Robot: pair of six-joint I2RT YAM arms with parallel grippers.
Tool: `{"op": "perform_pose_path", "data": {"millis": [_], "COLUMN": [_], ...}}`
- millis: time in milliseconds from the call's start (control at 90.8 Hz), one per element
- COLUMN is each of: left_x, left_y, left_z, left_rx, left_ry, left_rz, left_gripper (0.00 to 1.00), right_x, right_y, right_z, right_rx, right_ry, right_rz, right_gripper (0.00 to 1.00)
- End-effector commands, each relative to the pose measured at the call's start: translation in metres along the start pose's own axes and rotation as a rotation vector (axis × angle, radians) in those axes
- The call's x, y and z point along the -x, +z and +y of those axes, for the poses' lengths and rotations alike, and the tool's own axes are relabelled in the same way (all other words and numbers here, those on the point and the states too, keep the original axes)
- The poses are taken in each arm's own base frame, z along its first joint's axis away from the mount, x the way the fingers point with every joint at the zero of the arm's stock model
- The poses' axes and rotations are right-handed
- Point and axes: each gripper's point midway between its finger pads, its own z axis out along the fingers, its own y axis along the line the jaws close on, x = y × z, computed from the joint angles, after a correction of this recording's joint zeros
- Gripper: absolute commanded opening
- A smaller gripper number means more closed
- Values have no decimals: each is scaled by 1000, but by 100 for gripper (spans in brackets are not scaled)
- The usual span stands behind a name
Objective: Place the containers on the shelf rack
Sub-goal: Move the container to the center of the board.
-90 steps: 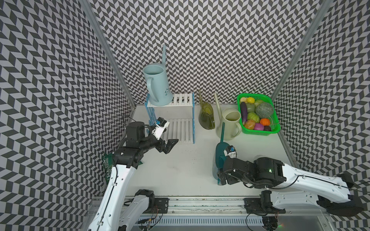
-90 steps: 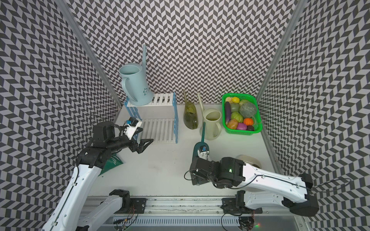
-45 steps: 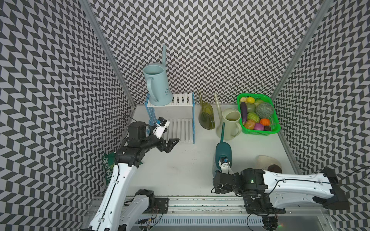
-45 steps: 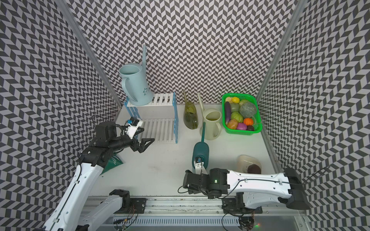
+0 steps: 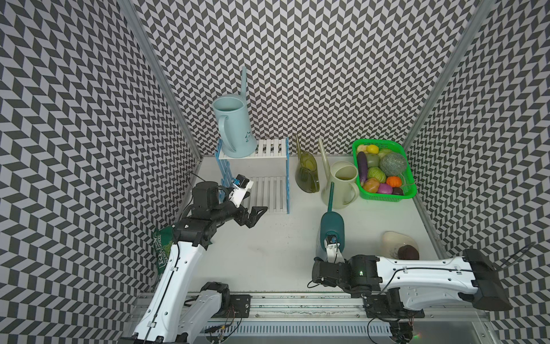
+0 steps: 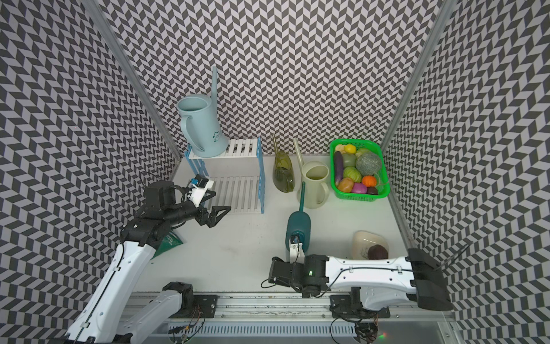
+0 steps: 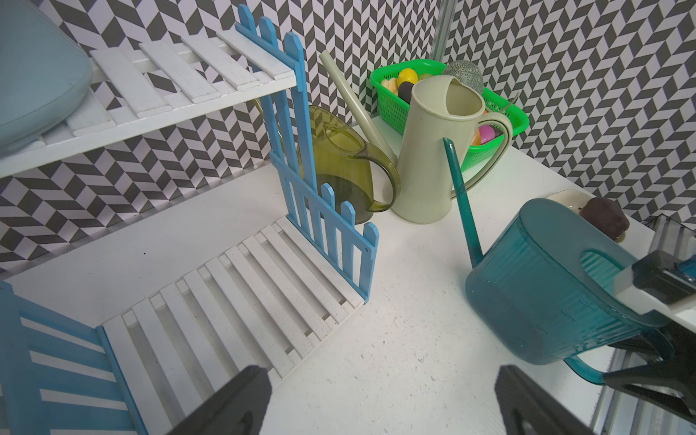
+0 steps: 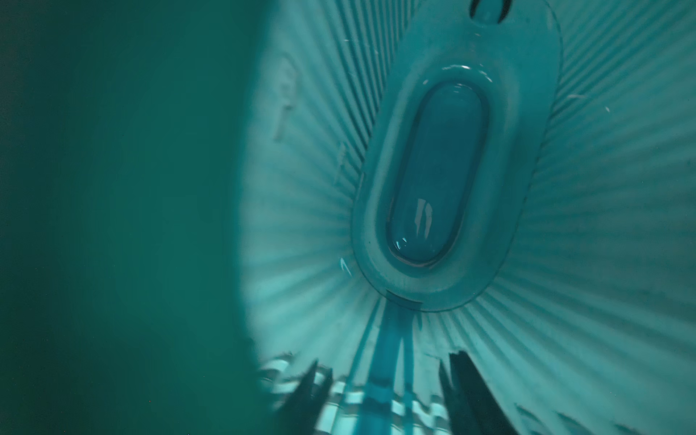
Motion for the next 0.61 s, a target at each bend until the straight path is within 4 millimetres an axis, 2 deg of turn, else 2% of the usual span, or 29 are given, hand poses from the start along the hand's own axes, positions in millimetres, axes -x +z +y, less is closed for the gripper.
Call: {"op": "perform_pose_path", "data": {"millis": [0,341,496,595], "left_x": [3,2,2,1], "left_y": [-2,-3,-4,-4], "left_z": [-4,-5,-5,-6], "left_rx": [-7,-8,-3,-8], "left_ry": [12,13,17,15], "left_rz": [-22,-24,-28,-27], "left_gripper": [100,100,100,100], "right_x": [11,17,20,19], "right_y": [-3,3,1,1], "right_z": [-4,-18,-24,-29], "right_rx": [29,-5,25,32], "right_ry": [42,-25,-2,6], "right_rz": [-67,-122,-160,-172], "right_gripper": [46,44,31,27]}}
